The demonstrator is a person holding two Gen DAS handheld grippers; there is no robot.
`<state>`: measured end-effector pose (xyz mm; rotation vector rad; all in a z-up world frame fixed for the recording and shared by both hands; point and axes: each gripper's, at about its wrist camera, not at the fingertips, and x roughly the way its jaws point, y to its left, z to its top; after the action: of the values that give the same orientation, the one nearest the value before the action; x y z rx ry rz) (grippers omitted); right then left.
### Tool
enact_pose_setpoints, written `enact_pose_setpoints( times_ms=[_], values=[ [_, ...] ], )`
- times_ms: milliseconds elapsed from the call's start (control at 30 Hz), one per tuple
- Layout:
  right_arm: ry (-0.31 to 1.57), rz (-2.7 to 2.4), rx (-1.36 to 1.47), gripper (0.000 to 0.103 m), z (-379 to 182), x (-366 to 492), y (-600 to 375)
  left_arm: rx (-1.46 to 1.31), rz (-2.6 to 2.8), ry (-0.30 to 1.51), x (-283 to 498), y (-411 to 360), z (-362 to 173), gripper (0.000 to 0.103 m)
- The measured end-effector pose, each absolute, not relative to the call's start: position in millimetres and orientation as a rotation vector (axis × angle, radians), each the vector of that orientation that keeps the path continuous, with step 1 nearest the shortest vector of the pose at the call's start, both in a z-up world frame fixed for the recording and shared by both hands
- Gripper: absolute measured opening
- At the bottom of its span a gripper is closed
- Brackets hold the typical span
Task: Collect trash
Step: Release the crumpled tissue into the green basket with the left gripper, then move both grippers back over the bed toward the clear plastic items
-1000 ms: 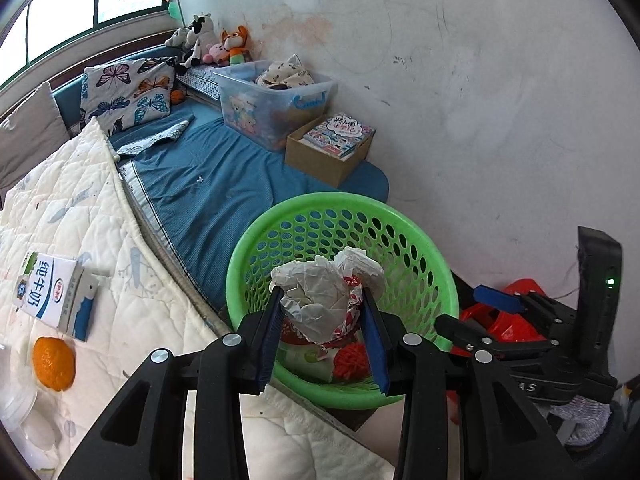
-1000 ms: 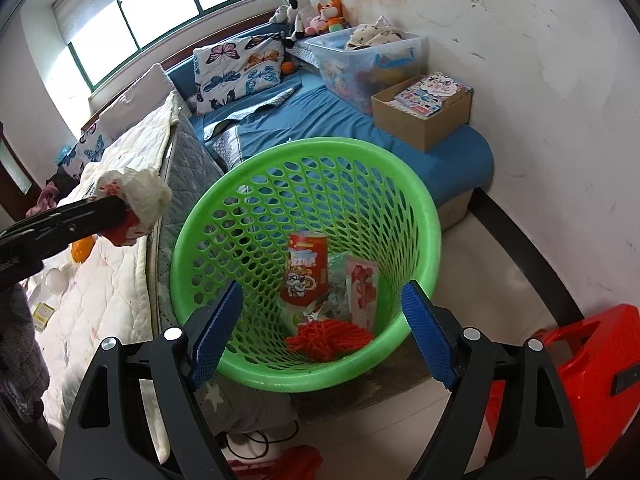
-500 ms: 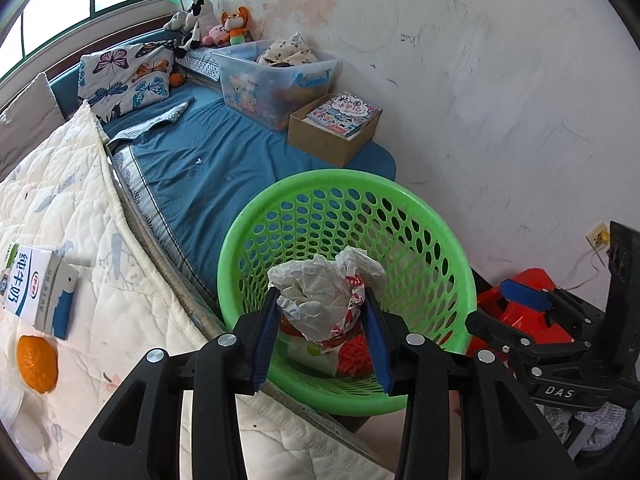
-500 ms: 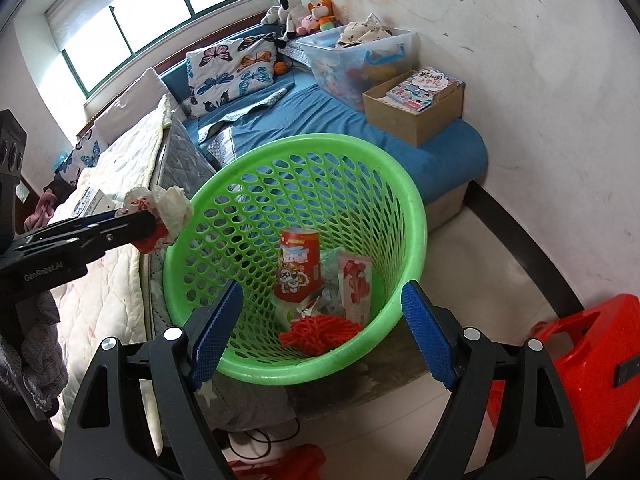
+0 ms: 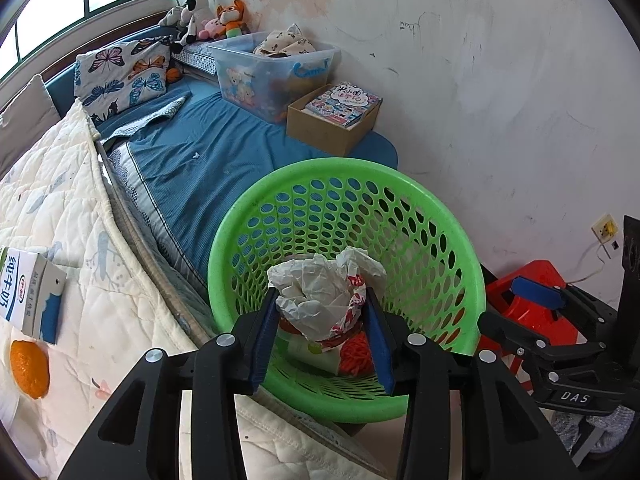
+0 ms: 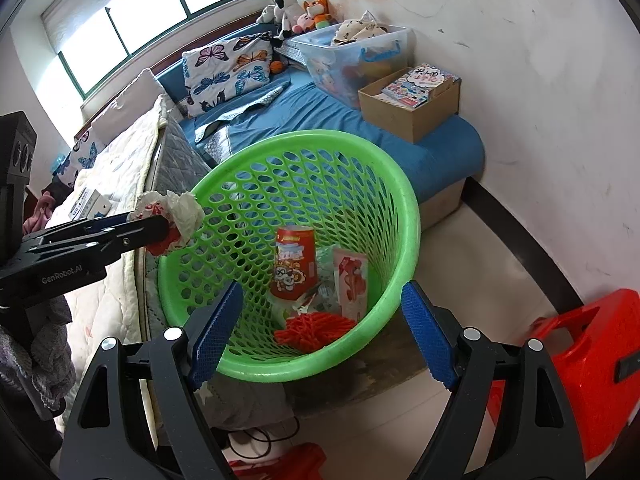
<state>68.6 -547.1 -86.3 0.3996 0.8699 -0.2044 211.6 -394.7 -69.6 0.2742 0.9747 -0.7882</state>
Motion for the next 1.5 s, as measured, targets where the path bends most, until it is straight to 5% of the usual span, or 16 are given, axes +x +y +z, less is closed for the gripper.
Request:
enact_pose_setpoints(
  times_ms=[267,467,800,1400,1500],
  values=[
    [0.872,-0.211,0.4,0.081,-87,67,-547,0.291,-0.789,0.966,209,-398,-72,0.042],
    [0.868,-0.212,0.397,0.081,-86,66,-546,0.285,-0.785,0.956,206,-395,-70,0.058],
    [0.86,-0.201,0.375,0.081,-78,62,-535,0.284,-0.793,0.911,195,-372,-54,0.06],
    [0.845,-0.094,0.301,0.081,-51,74,-468,0.22,-0.751,0.828,155,-249,-19,0.063],
    [0.845,-0.064,0.283,0.081,-47,80,-450,0.215,-0.722,0.814,152,-222,-16,0.07]
  ],
)
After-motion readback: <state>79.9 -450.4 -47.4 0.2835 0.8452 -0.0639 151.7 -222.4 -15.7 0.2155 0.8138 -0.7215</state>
